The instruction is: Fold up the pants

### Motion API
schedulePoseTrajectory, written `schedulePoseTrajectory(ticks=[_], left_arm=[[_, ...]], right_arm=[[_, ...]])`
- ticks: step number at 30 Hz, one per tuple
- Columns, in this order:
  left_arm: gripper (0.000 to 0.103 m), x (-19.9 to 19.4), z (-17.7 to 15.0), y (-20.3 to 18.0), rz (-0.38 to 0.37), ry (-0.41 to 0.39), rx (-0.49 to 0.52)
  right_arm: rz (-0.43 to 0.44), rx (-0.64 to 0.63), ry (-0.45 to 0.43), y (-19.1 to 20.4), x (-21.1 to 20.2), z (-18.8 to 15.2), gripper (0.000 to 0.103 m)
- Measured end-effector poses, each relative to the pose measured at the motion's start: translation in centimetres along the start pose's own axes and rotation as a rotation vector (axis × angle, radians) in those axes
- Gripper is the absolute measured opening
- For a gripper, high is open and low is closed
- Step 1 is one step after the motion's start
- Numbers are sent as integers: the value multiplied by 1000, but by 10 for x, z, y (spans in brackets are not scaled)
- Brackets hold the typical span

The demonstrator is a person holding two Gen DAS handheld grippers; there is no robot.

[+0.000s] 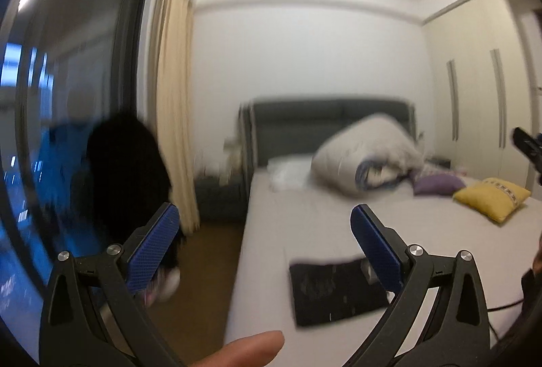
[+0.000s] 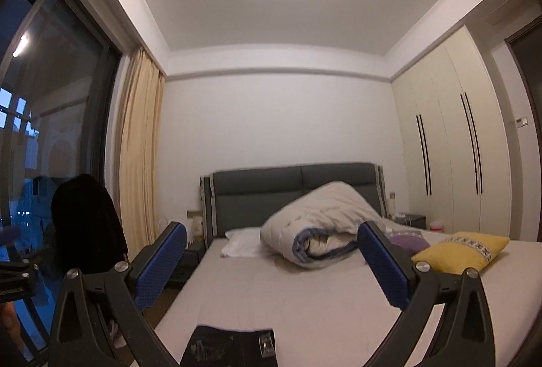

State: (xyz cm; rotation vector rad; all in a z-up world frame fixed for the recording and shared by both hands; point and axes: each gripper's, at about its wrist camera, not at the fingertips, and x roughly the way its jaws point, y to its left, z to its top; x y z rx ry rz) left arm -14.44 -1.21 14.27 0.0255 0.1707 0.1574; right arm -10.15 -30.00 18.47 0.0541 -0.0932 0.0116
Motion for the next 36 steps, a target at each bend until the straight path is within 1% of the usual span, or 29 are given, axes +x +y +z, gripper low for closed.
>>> schedulePoseTrajectory(ticks=[1,2,5,7,8,11,14,17,20,25,27,29,36], left_arm=[[103,12,-4,0,6,44,4],[103,25,-12,-4,2,109,20],[103,56,-39,-21,-18,228,68],[103,70,-56,-28,-61,297,53],[103,77,-65,-32,-79,336,39],[103,96,-89,-46,-92,423,39],[103,119,-112,-56,-103,489,25],[103,140,-138,-60,-110,545,12],[103,154,-154,-61,-121,593,-11],[103,175,-175,-64,-119,638,-20],[103,172,-171,-61,-117,643,-20],[103,176,-177,-63,-112,647,-15],[103,168,-176,-60,-96,650,-4]], right_arm=[[-8,-8,41,3,7,-5,103],[-14,-12,73,6,11,-11,103],[-23,-22,210,13,29,-33,103],[-42,-26,309,15,42,-51,103],[-42,-20,374,16,50,-62,103],[-47,-4,527,18,66,-93,103],[-40,0,611,21,71,-115,103],[-35,-17,648,25,72,-130,103],[-31,-25,665,27,74,-139,103],[-29,-31,696,30,75,-149,103],[-32,-36,710,30,77,-154,103],[-32,-43,724,31,78,-156,103],[-31,-52,776,37,79,-169,103]])
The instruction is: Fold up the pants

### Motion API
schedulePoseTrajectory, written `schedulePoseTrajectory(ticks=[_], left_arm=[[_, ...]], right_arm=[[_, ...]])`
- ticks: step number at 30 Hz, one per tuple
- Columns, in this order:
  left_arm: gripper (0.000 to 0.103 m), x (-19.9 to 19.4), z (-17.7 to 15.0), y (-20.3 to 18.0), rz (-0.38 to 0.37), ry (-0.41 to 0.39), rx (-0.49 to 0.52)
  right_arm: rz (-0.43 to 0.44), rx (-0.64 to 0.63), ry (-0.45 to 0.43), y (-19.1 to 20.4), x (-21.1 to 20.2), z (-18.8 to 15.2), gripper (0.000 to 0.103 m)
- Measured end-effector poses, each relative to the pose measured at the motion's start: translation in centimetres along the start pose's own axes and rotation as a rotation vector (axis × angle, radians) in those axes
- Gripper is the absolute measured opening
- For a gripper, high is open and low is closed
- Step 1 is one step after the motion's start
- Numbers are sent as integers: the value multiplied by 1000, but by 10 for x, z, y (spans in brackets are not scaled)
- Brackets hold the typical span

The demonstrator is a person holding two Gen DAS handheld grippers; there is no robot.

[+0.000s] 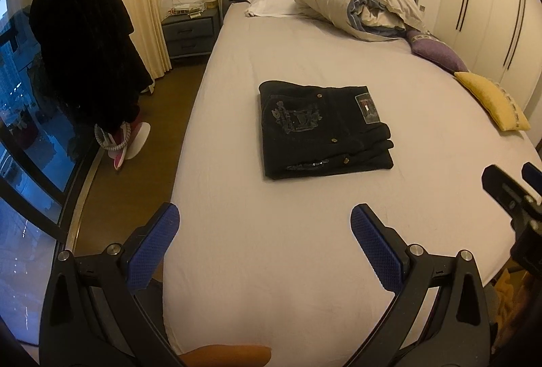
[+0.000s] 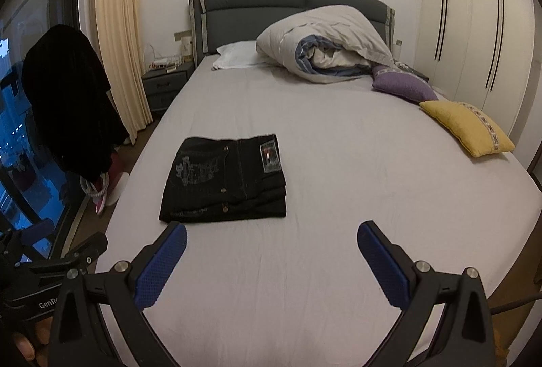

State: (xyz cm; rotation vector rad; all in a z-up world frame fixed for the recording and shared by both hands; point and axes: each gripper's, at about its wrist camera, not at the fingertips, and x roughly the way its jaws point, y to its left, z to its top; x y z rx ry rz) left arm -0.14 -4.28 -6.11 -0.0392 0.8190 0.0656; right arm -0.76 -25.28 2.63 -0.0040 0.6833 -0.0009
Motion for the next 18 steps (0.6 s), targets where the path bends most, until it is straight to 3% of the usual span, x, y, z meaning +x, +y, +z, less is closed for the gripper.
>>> schedulePoseTrajectory(ticks=[18], left_arm=[[103,2,-5,-4,14,17,3]], right_arm=[[5,-6,56,3,10,-9,103]])
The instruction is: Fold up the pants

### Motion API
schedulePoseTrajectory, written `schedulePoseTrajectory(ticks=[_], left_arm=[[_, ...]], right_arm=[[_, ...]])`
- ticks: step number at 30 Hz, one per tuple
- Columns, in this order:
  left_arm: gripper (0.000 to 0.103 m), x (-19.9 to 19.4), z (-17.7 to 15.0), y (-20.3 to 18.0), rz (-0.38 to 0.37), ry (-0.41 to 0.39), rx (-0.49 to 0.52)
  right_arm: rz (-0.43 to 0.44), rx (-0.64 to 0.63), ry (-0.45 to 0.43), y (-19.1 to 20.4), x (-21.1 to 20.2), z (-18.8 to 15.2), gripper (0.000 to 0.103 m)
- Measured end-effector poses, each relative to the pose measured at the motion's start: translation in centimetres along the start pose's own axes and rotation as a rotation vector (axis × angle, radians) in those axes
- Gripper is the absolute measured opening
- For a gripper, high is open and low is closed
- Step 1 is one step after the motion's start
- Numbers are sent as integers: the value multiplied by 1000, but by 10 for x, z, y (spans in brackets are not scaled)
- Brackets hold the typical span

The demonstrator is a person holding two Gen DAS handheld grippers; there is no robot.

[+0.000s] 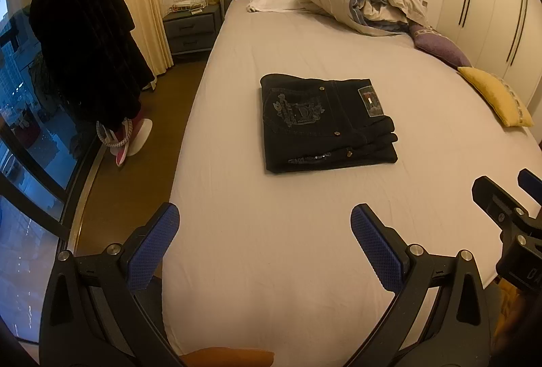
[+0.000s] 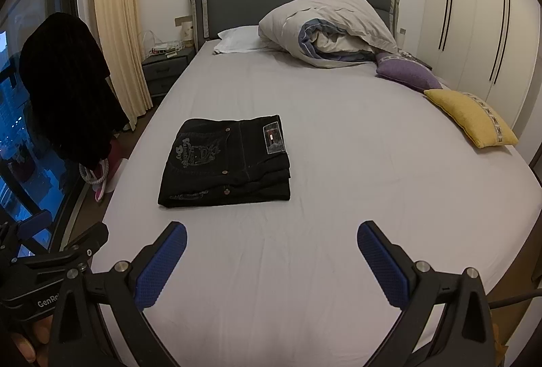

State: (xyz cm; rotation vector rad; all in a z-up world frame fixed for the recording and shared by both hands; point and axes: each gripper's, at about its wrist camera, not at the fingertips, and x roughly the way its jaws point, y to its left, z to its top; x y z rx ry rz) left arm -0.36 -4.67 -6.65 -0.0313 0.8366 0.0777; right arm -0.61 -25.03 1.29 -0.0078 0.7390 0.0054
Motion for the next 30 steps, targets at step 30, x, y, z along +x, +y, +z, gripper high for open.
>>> schedulePoseTrajectory(ticks=[30], left_arm=[[103,4,-3,-3,1,7,-2]], right_arm=[[7,-7,26,4,4,-5,103]])
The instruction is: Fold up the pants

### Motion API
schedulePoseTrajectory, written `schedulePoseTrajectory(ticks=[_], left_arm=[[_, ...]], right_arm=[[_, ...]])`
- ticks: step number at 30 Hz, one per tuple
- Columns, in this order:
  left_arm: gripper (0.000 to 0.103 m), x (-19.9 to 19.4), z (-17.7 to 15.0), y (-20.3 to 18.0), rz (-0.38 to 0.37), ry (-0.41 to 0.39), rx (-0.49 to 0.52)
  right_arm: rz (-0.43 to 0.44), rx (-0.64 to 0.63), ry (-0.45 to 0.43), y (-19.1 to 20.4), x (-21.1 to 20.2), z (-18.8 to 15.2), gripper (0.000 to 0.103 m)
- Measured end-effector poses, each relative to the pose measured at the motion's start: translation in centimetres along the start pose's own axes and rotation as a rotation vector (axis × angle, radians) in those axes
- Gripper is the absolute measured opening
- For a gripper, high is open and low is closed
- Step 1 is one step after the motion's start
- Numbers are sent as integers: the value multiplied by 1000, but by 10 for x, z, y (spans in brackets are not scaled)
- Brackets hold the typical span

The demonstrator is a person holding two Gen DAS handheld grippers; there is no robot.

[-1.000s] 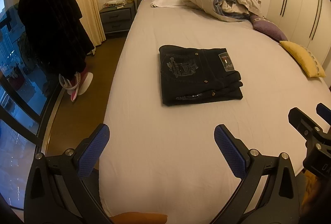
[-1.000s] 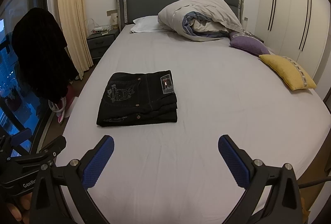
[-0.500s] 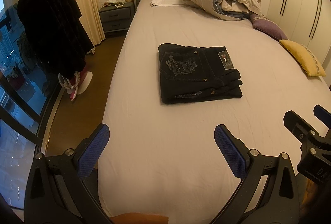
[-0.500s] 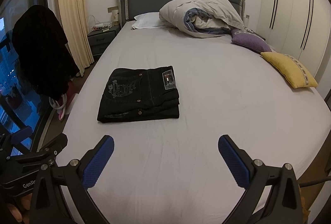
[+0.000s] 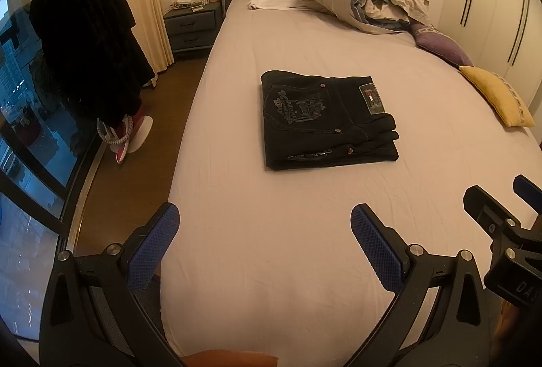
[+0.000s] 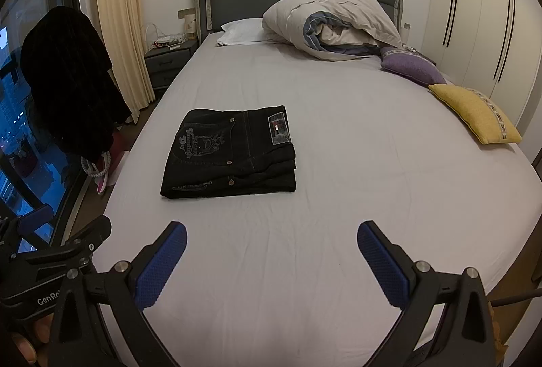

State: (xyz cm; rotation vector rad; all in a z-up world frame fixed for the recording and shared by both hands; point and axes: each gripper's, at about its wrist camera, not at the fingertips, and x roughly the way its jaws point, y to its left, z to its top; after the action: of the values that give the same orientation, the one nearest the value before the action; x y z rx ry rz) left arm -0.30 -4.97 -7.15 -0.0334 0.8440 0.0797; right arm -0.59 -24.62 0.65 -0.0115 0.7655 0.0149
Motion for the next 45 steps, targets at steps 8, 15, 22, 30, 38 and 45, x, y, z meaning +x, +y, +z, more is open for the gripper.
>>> schedulePoseTrajectory(ticks=[8,15,22,30,38,45], left_arm=[[103,0,0,0,1,-1,1],[103,0,0,0,0,0,1],[103,0,0,0,-2,3,3],[103,-1,-2,-1,-1,6,1],[103,-1,-5,-1,0,9,-3],[103,-1,-6,1,1,14,-9]], right_arm=[[-1,0,1,0,0,0,103],[0,0,1,0,0,0,103],[0,0,1,0,0,0,103],[0,0,1,1,-1,0,103],[-1,0,2,0,-1,1,103],[0,0,3,-1,-1,1,103]])
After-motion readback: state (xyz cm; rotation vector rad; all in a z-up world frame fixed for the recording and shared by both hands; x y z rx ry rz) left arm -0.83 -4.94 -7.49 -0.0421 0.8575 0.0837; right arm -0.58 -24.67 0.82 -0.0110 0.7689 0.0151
